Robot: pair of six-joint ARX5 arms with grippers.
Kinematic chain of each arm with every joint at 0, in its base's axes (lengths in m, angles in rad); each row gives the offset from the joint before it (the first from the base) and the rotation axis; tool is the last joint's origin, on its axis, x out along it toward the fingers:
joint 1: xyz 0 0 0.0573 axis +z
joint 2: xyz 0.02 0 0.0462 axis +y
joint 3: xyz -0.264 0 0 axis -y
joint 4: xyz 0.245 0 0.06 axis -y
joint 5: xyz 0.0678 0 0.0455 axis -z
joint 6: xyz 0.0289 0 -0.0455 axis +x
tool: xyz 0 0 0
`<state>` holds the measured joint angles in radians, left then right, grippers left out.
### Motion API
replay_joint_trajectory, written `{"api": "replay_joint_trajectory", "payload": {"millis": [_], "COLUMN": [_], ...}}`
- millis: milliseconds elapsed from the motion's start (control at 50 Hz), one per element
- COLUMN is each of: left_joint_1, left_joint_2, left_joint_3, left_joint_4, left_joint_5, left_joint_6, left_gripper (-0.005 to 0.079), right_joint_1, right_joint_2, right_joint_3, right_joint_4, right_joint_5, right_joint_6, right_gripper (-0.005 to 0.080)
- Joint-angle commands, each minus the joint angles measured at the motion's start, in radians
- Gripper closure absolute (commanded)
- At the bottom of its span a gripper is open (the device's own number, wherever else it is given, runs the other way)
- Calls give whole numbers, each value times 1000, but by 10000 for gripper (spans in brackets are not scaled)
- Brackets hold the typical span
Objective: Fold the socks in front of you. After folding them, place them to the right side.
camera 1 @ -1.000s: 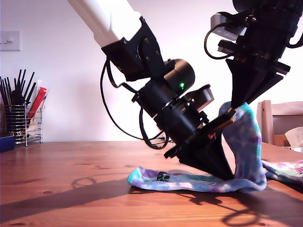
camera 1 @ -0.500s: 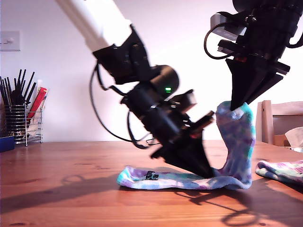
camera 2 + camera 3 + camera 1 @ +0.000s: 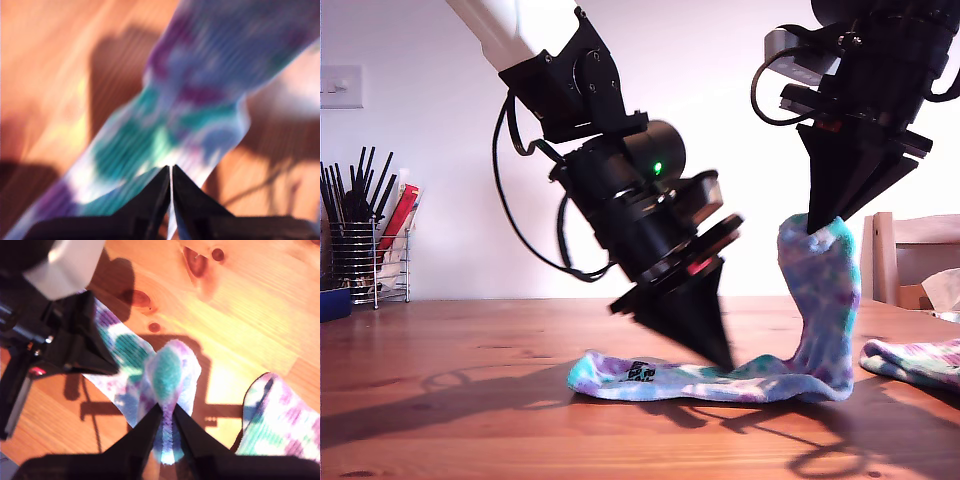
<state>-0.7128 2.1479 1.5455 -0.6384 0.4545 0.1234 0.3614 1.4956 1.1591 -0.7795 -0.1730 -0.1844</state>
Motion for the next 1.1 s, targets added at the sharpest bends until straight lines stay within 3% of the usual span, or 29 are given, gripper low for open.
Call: {"api": "replay_joint_trajectory", "payload": {"millis": [0,160,400,1080], "left_joint_1": [-1,-18,-48,-95], "left_joint_2": [-5,6,50,85], "left_joint_3": [-5,-5,-6,-6], "left_joint_4": [-5,-4,29,212], "left_joint_5": [-31,-156,-156,-71], "left_joint_6": [22,54,56,-77], "left_gripper": [764,764,764,764], "right_joint_1": [3,3,3,3], "right_joint_2": [-16,-16,-16,-26], "right_joint_3": [10,10,10,10], "right_joint_4": [6,11,9,-16], "right_joint_5": [-1,0,-1,-2], "right_joint_6": [-7,-7,-8,-13], "right_gripper": [765,765,765,765]}}
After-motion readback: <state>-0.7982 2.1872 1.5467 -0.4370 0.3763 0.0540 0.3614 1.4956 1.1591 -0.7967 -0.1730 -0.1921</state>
